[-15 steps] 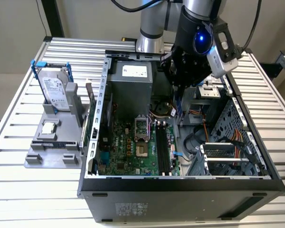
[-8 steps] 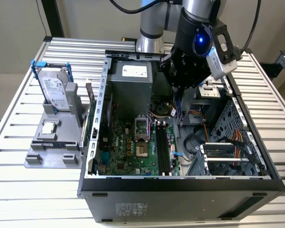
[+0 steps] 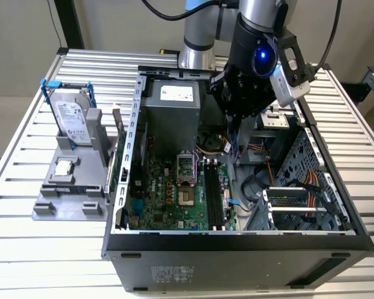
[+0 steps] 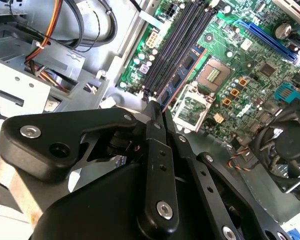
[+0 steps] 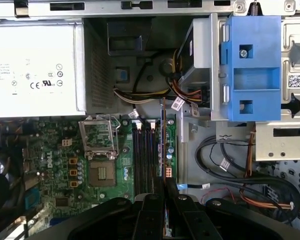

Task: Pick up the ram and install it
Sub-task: 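Insert the ram into the slot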

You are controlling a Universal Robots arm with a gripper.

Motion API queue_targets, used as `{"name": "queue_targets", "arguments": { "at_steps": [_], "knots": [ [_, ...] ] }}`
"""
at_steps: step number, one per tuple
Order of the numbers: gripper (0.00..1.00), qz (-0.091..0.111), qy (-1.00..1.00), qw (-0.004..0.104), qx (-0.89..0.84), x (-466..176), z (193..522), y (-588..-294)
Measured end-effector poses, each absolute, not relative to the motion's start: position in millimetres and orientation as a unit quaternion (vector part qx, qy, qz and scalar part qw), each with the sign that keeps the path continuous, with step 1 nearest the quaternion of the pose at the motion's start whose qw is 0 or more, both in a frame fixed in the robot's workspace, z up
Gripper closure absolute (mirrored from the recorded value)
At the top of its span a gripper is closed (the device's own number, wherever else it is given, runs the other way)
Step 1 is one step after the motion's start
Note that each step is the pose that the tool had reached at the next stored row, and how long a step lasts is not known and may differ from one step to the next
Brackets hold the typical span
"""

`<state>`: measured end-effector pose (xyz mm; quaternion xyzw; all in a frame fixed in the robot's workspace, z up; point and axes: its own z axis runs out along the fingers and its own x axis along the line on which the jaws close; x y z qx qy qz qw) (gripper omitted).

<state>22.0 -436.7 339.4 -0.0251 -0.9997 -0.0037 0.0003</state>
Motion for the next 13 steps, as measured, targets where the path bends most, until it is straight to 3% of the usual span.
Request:
{"name": "queue_targets", "arguments": {
  "at_steps": [13],
  "knots": [
    [1.0, -0.004, -1.0, 0.0, -0.025, 22.0, 335.4, -436.6]
  ]
}}
